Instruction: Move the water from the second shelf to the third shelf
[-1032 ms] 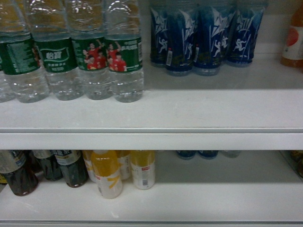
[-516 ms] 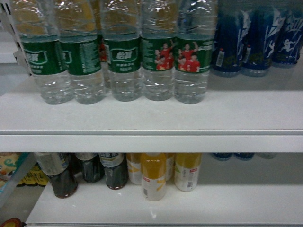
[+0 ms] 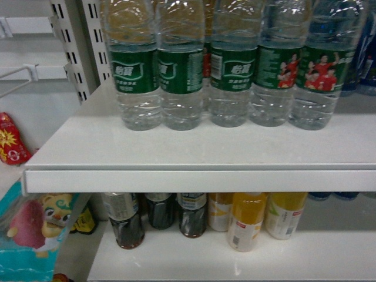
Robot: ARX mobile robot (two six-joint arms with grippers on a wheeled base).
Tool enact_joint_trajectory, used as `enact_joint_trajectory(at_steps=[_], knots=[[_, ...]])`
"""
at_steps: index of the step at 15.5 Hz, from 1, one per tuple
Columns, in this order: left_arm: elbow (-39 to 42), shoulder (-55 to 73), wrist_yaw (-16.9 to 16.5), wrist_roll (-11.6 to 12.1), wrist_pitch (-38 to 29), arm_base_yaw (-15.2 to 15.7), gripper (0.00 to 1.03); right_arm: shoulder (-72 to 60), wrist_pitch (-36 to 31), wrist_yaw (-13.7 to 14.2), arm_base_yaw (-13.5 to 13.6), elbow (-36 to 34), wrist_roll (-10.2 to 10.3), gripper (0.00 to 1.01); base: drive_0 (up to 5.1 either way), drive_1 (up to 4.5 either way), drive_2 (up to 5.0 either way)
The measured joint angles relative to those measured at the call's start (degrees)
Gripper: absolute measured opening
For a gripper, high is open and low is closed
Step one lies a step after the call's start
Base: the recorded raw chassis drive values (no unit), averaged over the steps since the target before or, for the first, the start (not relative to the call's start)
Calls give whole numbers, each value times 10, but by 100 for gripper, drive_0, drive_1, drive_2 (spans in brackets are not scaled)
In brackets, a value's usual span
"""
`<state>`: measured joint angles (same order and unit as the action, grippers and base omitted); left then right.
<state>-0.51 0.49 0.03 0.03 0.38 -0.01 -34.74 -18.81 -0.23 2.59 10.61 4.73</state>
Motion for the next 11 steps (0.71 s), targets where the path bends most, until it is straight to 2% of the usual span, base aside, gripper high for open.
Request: enact_joint_trajectory(at_steps=[3,6,8,10,11], knots=[[0,0,0,0,-2,0,98,0,0,1,0,0,0,40,-484,261,261],[0,0,3,0,-2,0,98,1,-5,-13,4,0,0,40,0,0,0],[0,0,2,0,-1,0,98,0,3,-1,3,-1,1,40,0,0,0],[0,0,1,0,-2,0,98,0,0,0,0,-1,1,40,0,0,0],[0,0,1,0,-2,0,98,0,12,7,1,2,7,40,0,0,0]])
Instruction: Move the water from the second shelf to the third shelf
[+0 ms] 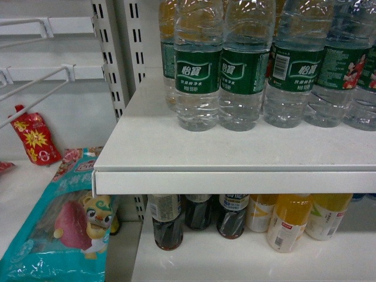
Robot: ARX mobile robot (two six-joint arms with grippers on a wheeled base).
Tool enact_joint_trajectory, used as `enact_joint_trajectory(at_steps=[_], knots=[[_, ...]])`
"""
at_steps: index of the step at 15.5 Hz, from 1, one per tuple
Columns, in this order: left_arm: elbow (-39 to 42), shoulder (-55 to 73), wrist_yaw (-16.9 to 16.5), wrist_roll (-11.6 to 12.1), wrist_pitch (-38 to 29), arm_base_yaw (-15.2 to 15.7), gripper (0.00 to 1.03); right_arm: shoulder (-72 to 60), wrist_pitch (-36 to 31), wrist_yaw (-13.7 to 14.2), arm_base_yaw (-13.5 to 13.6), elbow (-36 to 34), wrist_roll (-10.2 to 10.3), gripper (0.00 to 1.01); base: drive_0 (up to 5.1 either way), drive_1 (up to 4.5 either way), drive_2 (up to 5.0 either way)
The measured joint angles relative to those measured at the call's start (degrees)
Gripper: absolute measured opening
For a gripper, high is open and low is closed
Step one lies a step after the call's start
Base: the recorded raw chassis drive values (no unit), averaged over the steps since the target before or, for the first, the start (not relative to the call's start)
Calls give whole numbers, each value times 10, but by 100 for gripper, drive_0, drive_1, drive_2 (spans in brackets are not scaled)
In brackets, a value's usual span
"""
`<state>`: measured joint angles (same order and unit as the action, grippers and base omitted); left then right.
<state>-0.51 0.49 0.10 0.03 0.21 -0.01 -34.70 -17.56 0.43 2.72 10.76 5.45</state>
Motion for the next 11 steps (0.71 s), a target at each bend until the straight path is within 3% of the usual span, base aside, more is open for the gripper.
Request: enact_joint_trajectory(at_steps=[1,2,5,11], knots=[[0,0,0,0,0,0,98,-44,7,30,47,20,34,40,0,0,0],[0,0,0,0,0,0,98,-108,-39,33,106,47,37,40,0,0,0],[0,0,0,0,0,0,98,-209,-85,40,125,85,36,40,0,0,0],[0,0,0,0,0,0,98,-292,-100,39,135,132,24,40,0,0,0]])
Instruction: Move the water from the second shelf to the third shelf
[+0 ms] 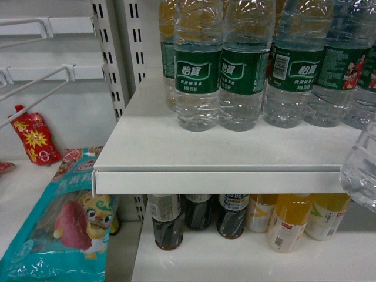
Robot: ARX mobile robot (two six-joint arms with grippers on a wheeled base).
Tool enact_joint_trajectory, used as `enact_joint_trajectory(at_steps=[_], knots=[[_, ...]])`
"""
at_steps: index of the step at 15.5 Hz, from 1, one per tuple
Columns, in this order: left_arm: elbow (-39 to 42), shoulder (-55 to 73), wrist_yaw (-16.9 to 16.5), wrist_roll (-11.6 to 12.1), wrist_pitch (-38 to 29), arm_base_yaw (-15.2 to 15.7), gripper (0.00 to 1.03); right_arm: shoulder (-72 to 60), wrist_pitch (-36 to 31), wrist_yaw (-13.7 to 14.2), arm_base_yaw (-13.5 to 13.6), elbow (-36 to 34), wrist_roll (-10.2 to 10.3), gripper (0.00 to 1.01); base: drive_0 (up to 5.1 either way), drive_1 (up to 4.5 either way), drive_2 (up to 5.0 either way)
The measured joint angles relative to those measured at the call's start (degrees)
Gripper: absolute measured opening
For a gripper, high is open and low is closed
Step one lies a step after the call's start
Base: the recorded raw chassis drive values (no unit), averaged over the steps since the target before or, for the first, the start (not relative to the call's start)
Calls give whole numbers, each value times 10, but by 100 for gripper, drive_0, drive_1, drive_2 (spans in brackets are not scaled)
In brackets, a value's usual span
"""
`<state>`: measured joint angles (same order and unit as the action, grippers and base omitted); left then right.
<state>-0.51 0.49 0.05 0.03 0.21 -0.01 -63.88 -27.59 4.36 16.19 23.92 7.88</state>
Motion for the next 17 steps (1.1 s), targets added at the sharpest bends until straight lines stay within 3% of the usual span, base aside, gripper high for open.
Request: enact_joint_trajectory(at_steps=[3,5,9,17], knots=[[0,0,0,0,0,0,98,-42,-3,-2,0,33,-7,40,0,0,0],[0,0,0,0,0,0,98,-101,-9,-5,3,87,-21,40,0,0,0],[0,0,0,0,0,0,98,-187,0,-5,3,163,-24,40,0,0,0],[0,0,0,0,0,0,98,-258,8,14,11,218,-30,40,0,0,0]])
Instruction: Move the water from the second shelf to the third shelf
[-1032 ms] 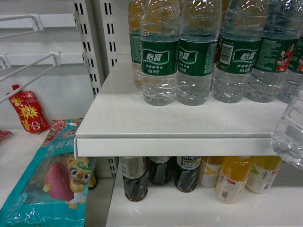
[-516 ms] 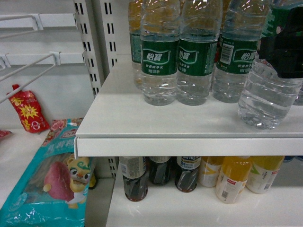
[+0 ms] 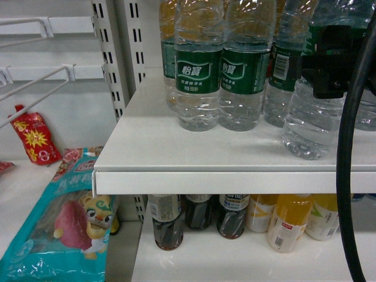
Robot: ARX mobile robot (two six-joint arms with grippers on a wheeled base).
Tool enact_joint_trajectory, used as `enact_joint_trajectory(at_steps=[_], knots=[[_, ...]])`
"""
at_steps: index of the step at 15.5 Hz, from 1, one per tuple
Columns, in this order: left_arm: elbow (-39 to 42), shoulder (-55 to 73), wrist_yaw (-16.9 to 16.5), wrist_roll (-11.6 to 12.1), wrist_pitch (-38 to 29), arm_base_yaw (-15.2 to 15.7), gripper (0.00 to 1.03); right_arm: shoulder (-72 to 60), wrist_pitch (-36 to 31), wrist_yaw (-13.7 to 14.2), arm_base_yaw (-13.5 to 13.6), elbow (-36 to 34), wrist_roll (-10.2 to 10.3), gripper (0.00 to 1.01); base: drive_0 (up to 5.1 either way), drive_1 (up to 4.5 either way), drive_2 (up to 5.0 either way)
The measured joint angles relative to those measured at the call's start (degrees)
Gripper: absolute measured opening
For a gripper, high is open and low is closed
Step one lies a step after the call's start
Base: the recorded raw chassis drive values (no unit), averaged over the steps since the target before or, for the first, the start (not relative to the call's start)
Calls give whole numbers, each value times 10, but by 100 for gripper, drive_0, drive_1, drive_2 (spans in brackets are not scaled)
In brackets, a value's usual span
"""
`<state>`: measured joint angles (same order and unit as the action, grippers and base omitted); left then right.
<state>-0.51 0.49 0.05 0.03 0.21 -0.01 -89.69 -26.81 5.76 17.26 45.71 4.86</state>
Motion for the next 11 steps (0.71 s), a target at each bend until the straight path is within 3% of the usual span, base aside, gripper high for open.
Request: enact_joint_trajectory(at_steps=[9,11], knots=[[0,0,0,0,0,0,98,-22,-13,11,-1,14,-2,41,0,0,0],[0,0,0,0,0,0,98,-25,-16,11,-1,14,-2,65,0,0,0]])
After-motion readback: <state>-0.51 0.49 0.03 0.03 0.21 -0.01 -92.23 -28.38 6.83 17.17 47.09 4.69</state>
